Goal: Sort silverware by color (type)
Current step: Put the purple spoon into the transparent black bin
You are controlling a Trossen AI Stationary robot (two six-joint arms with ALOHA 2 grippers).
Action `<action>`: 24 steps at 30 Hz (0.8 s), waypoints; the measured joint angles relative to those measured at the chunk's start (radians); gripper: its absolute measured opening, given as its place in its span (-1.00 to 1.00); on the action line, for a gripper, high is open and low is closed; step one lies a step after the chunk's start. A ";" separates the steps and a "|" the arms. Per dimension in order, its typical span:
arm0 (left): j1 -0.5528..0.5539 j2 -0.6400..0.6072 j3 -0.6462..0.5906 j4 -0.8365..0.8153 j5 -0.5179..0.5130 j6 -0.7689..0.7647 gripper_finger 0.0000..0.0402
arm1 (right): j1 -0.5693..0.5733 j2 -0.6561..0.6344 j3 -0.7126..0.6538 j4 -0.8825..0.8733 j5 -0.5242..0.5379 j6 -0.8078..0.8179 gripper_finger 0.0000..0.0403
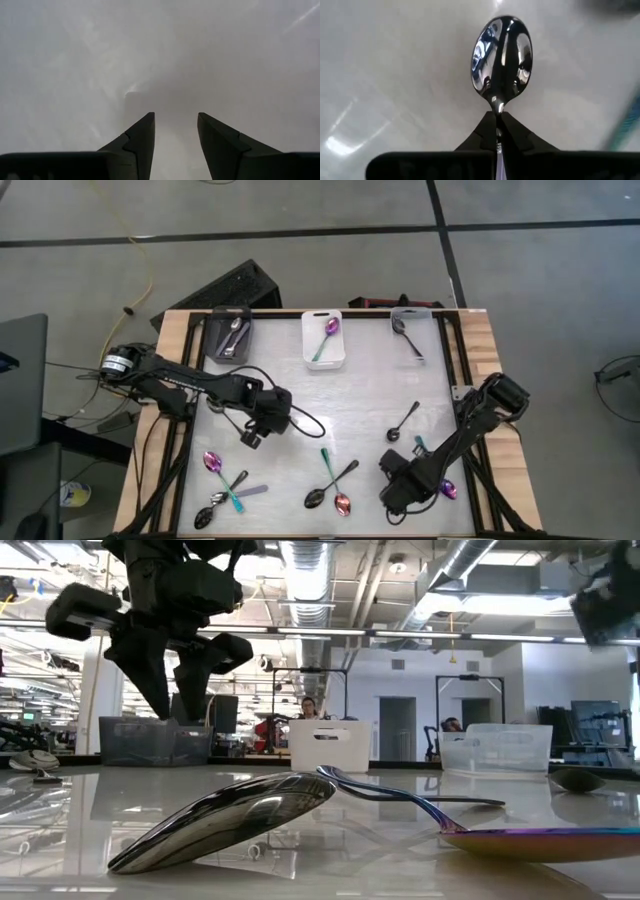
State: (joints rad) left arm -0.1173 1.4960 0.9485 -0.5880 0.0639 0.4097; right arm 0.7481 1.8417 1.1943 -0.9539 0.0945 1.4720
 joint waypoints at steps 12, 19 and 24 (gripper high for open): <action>0.129 -0.222 -0.097 0.079 0.139 0.098 -0.33 | -0.048 -0.254 0.022 -0.066 0.353 -0.096 -0.87; 0.218 -0.345 -0.265 0.461 0.218 -0.158 -0.33 | -0.159 -0.330 0.022 -0.008 0.541 -0.392 -0.87; 0.184 -0.306 -0.395 0.950 0.272 -0.292 -0.33 | -0.304 -0.332 0.007 0.169 0.567 -0.674 -0.87</action>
State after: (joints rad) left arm 0.0666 1.1898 0.5535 0.3622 0.3362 0.1174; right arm 0.4443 1.5097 1.2018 -0.7848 0.6615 0.7975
